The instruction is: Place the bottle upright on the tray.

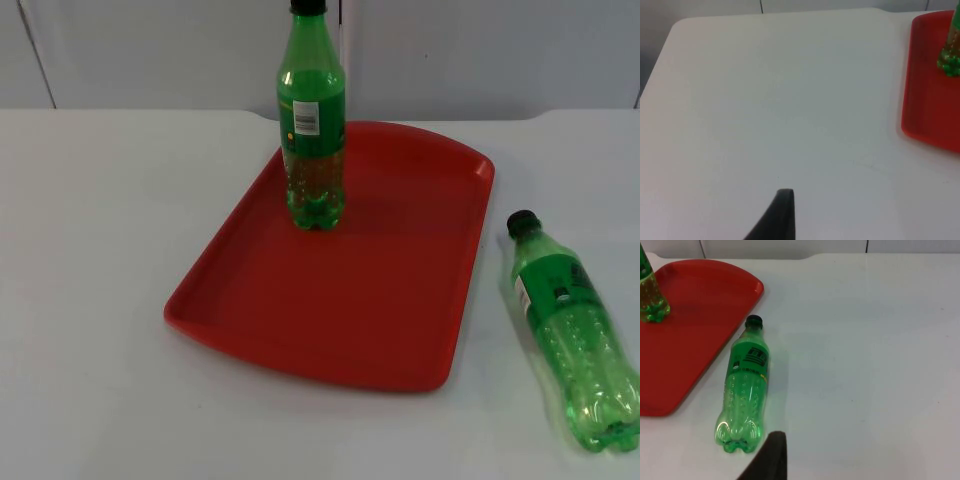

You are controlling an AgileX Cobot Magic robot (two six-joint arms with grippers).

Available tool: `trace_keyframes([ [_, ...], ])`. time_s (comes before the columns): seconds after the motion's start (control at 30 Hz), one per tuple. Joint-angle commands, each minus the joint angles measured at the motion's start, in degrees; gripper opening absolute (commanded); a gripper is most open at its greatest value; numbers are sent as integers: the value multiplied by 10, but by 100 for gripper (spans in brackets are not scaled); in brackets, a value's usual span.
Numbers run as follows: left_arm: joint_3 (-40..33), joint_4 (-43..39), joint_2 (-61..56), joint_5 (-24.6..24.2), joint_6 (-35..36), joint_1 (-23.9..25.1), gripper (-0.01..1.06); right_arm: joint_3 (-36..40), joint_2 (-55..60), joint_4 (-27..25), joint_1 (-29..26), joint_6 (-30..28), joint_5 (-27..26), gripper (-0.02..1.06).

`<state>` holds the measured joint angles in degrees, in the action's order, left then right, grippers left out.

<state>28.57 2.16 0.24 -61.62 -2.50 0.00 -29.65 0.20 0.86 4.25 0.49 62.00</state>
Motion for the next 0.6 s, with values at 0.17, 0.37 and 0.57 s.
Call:
trace_keyframes([
  [0.17,-2,-1,-2,0,0,-3,104,1,-2,-1,-3,0,-3,105],
  [0.37,-2,-1,-2,0,0,-3,104,-7,25,-9,-3,0,-6,105],
  [0.57,-2,-1,-2,0,0,-3,104,-42,116,-25,-3,0,-35,105],
])
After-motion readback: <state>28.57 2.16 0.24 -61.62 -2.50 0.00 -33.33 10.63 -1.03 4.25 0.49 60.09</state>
